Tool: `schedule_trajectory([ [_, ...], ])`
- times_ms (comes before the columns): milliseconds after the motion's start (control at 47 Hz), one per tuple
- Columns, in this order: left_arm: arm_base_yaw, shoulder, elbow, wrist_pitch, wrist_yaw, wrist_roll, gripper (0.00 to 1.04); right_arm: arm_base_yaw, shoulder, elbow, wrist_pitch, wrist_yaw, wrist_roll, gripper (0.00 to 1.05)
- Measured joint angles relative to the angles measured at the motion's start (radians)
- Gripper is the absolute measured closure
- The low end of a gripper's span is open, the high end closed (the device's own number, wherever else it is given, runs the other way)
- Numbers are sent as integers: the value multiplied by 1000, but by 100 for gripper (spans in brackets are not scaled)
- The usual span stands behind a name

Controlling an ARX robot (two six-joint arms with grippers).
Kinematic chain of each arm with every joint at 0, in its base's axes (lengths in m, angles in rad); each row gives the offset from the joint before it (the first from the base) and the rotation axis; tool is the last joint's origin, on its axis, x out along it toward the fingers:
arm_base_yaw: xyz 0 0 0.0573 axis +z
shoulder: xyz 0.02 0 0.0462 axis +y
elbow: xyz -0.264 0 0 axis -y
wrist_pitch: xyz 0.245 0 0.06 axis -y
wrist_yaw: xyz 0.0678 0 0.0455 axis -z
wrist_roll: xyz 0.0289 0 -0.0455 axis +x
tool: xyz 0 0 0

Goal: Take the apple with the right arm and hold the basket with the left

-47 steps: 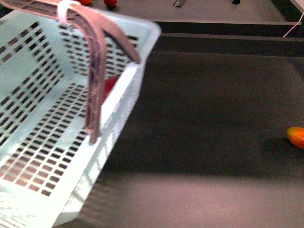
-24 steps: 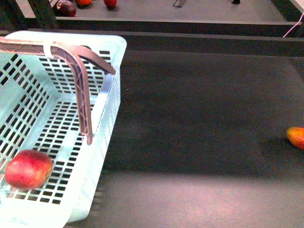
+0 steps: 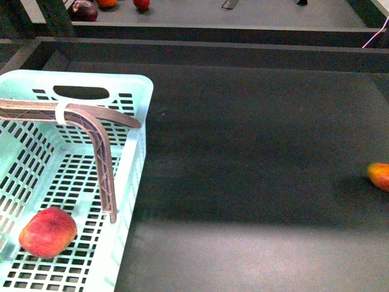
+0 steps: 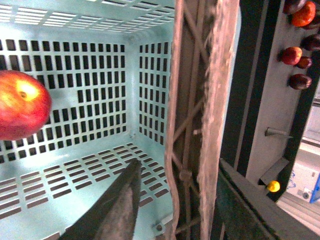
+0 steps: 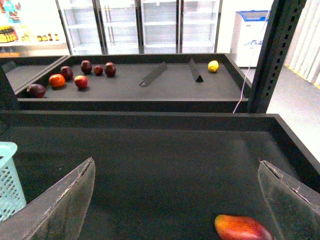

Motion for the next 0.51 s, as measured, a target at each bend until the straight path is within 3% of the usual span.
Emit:
schedule_trajectory([
  [298,-23,-169,68,-291,-11,11,7,0,0,0,0,0,0,9],
  [511,-33,-308,93,-359,-29,43,7,0,0,0,0,0,0,9],
])
